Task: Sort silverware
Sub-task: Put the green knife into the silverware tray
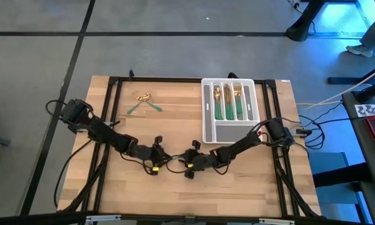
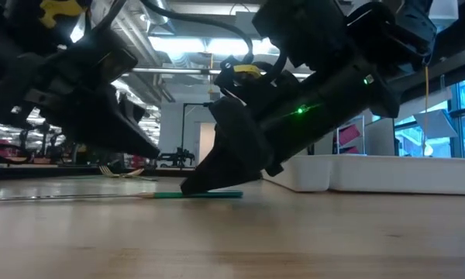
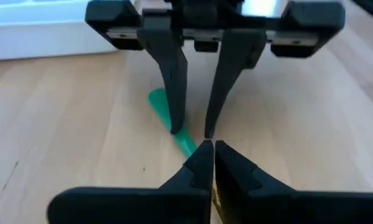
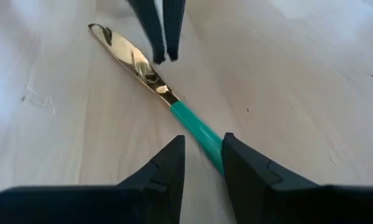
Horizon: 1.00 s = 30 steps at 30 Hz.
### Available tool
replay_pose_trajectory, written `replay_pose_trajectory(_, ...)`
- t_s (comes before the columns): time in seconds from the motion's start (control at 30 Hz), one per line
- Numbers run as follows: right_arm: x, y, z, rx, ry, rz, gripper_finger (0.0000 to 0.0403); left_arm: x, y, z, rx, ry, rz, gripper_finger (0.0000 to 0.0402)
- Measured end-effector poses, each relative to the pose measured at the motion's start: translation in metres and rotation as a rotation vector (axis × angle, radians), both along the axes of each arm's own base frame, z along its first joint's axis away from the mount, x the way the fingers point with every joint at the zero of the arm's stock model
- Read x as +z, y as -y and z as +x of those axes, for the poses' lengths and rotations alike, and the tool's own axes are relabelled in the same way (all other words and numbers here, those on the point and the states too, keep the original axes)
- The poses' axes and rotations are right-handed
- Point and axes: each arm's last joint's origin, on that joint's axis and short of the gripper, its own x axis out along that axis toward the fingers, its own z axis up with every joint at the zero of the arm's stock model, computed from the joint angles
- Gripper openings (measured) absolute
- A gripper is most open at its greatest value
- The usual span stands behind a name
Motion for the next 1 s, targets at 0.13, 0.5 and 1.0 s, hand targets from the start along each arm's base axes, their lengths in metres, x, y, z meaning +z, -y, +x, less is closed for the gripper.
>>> replay_pose_trajectory(0.13, 0.003, -0.001, 0.003, -0.002, 0.066, 0.004, 0.0105, -0.005, 0.003, -0.002, -0.016, -0.032, 0.018, 0.0033)
replay_pose_trajectory(0.5, 0.049, 0.009, 0.012, 0.011, 0.228, -0.005, 0.0167, -0.013, -0.003, -0.005, 0.108, -0.118, -0.09, 0.0164)
replay_pose_trajectory(1.0, 0.008, 0.043, 0.026, 0.247, 0.173, 0.033, 0.018, -0.017, -0.003, -0.009, 0.178, -0.168, -0.133, 0.0175)
